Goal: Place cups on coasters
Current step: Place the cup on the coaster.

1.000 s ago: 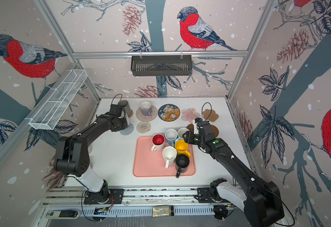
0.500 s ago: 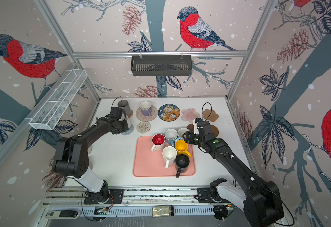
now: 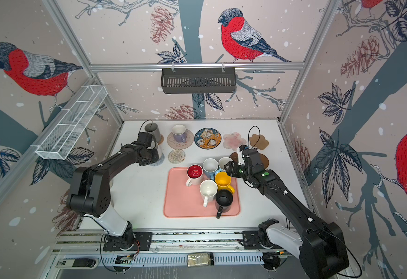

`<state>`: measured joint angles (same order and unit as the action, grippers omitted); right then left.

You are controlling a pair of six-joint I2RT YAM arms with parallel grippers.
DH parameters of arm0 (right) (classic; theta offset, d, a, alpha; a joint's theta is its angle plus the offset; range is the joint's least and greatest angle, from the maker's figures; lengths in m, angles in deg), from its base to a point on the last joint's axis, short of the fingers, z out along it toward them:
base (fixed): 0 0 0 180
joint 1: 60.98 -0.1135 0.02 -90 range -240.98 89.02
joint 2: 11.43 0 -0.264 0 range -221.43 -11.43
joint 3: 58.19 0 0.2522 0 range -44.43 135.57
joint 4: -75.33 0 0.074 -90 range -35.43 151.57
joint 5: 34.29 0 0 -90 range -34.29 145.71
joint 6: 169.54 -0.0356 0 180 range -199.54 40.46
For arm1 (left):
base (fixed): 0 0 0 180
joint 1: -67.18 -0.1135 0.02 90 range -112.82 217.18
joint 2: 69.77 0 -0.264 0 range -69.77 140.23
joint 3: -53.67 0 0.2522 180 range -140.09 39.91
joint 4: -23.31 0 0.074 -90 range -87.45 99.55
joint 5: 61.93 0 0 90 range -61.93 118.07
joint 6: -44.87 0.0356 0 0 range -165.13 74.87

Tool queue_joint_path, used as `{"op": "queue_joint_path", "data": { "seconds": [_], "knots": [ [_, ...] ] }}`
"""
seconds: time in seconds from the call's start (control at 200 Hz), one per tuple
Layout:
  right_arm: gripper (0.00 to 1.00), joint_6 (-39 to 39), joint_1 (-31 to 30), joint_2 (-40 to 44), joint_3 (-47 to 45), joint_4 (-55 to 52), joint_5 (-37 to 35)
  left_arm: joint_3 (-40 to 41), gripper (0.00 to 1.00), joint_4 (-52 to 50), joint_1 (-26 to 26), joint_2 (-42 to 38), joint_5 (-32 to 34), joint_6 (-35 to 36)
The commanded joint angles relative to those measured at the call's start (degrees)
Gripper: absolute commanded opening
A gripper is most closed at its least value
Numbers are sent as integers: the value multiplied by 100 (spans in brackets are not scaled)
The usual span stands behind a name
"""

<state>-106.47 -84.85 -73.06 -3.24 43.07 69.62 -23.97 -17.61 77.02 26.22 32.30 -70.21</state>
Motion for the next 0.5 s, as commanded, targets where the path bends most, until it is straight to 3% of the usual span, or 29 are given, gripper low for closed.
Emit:
{"op": "queue_joint_path", "data": {
  "seconds": [0.0, 0.25, 0.49],
  "knots": [
    [60, 80, 8, 33, -14, 144, 44, -38, 8, 280, 17, -7, 135, -18],
    [60, 79, 23, 28, -6, 171, 42, 102, 38, 247, 39, -267, 204, 8],
    [60, 80, 47, 37, -14, 179, 50, 80, 51, 147, 44, -405, 276, 63]
  ]
}}
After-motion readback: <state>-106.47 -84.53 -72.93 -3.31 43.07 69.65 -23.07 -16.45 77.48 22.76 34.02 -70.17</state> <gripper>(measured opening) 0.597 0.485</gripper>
